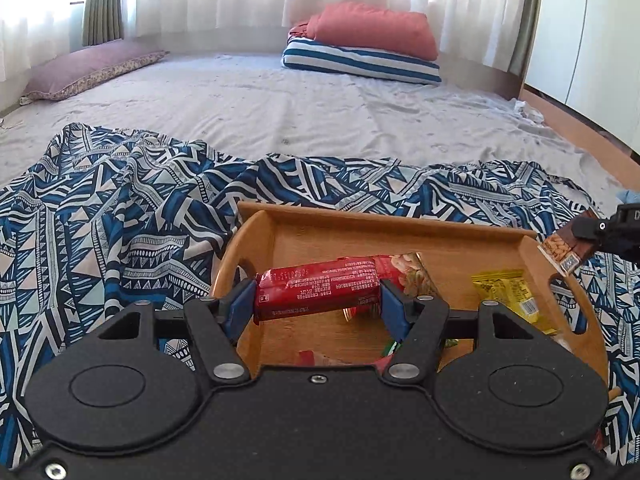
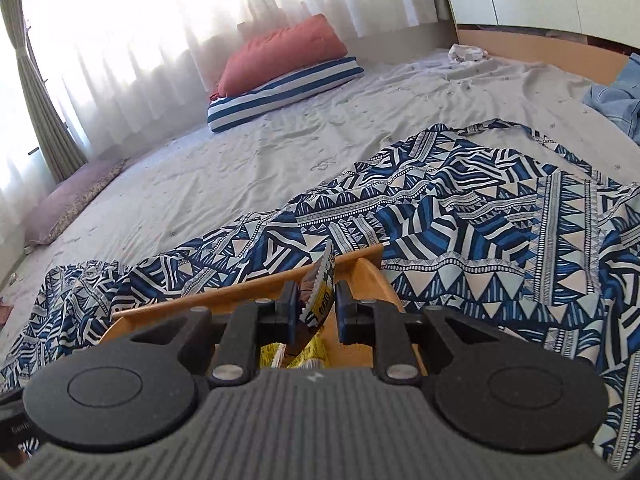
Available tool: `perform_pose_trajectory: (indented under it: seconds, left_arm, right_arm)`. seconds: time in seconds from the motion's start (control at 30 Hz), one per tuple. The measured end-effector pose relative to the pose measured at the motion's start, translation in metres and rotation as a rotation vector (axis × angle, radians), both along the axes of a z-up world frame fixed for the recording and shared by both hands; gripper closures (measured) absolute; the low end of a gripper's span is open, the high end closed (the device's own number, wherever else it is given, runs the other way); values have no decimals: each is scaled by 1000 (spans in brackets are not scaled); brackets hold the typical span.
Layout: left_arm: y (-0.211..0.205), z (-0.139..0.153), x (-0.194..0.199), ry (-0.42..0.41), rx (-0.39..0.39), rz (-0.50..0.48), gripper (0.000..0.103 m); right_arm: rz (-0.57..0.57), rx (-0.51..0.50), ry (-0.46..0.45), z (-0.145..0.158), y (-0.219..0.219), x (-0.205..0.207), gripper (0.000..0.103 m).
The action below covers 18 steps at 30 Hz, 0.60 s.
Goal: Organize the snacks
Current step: 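Carry both bars onto the tray and open both grippers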
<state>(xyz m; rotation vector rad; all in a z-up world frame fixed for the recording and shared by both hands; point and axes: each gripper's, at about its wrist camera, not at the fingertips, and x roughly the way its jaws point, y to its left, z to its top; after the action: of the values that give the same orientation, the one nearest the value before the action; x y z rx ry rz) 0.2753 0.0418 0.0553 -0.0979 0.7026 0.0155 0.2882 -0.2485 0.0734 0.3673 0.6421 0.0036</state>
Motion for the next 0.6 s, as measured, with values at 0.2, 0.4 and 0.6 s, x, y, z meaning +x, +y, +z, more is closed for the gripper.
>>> perform_pose_trajectory:
  seconds: [0.2,0.4,0.6]
  left_arm:
    - [3,-20,16,28,-11,14,40]
    - [6,-26,21,24,-26,4,40]
    - [3,-30,25,29,-17,-1,40]
  right_arm:
    - [-1,-6,42,-16,17,41,81]
    - [30,62,67,-34,30,65,81]
    - [54,51,105,-52,44,77,81]
